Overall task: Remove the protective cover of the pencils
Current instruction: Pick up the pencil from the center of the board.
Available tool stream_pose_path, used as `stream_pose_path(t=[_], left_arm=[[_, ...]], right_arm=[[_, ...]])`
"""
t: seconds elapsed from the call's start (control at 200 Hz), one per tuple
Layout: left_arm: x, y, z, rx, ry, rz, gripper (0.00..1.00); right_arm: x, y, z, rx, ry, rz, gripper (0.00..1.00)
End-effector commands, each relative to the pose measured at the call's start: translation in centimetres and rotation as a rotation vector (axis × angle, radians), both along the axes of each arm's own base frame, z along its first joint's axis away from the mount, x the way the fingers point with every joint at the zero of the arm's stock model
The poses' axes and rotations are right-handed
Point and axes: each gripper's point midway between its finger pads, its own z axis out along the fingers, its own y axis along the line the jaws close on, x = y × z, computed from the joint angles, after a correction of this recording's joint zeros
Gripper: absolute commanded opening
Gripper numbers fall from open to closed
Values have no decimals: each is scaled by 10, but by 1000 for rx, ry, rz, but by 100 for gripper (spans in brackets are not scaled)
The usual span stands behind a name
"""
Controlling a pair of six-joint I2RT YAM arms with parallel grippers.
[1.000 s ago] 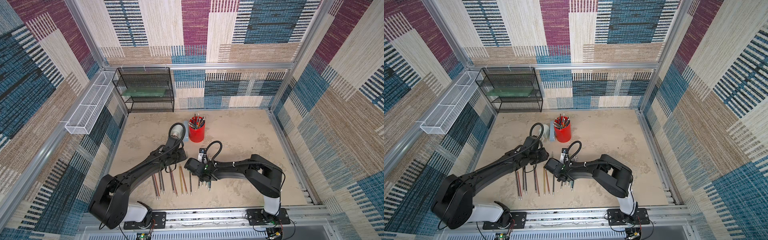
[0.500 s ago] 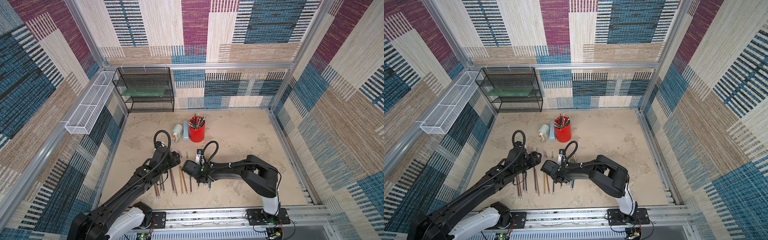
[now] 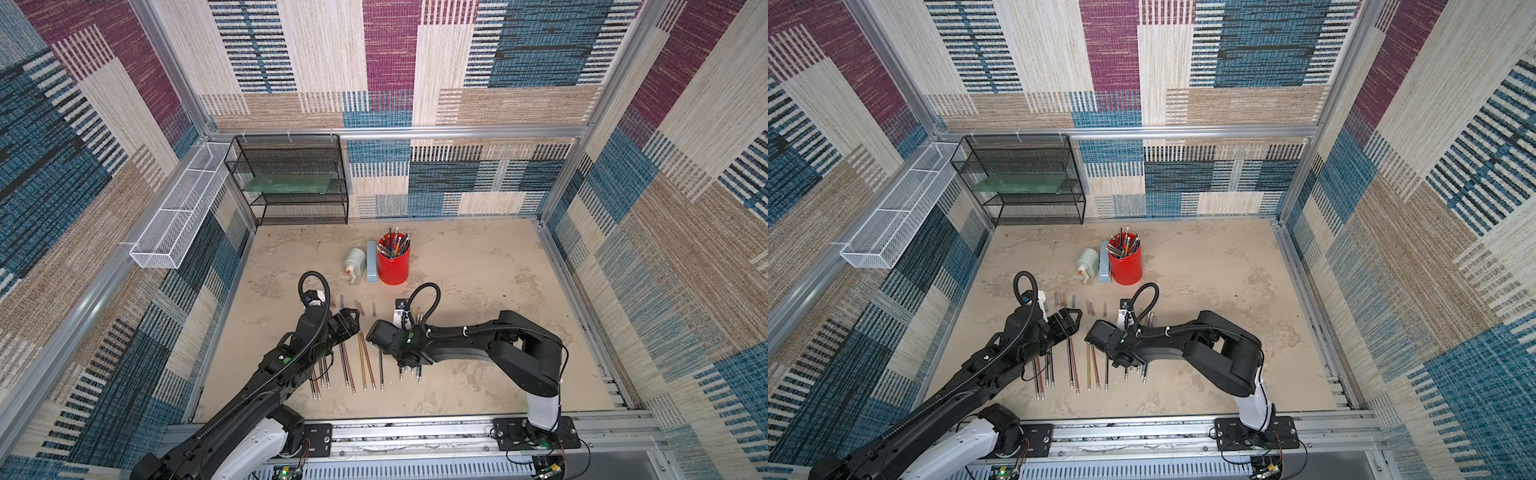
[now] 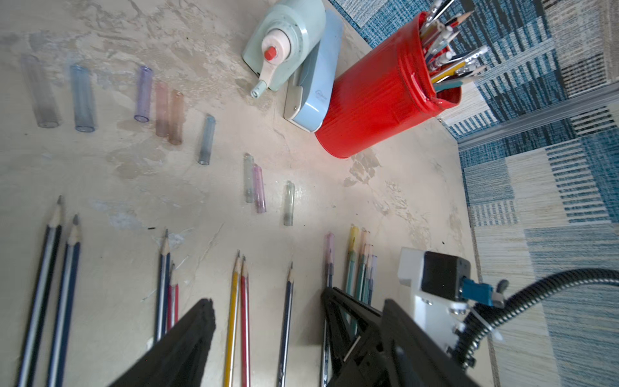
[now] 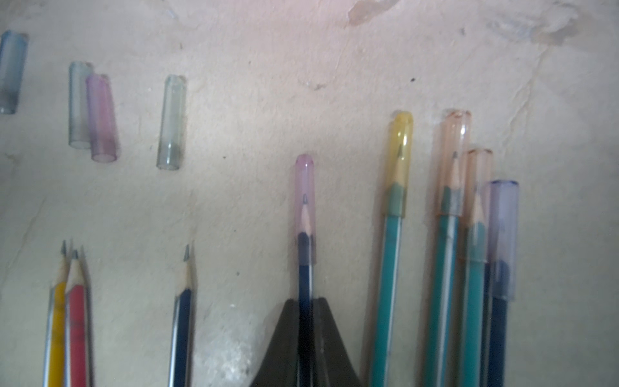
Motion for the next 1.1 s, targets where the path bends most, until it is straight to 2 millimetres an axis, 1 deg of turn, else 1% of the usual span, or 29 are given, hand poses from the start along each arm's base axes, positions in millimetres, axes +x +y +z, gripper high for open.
stream_pose_path(t=[0.0,0.095,0.175,0.3,0.446,0.546,0.726,0.836,0.982,1.092], left_arm=[[1,-14,14,-45,-29,-65,75],[0,-22,16,-69,-37,-104,74],[1,-25,17,-86,-42,-115,74],[1,-34,23,-118,-58,-153,74],[1,-46,26,-168,-66,-202,72],[2,-57,29,-202,-63,-245,71],[4,-75,28,-283,-58,-306,71],[6,-85,31,-301,-45,-344,70],[9,-91,28,-304,-39,-352,69],[12,-96,30,-309,-25,-366,63]], right_arm=[[-9,5,5,18,30,42,3],[-8,11,17,75,-1,64,2],[-9,15,31,144,-24,85,1],[-13,11,51,241,-70,92,1],[-14,5,69,364,-106,111,0],[-17,5,82,446,-122,149,0],[-20,6,95,518,-155,196,0],[-23,12,105,557,-166,242,0],[-24,12,107,571,-174,249,0],[-25,14,112,583,-169,260,0]])
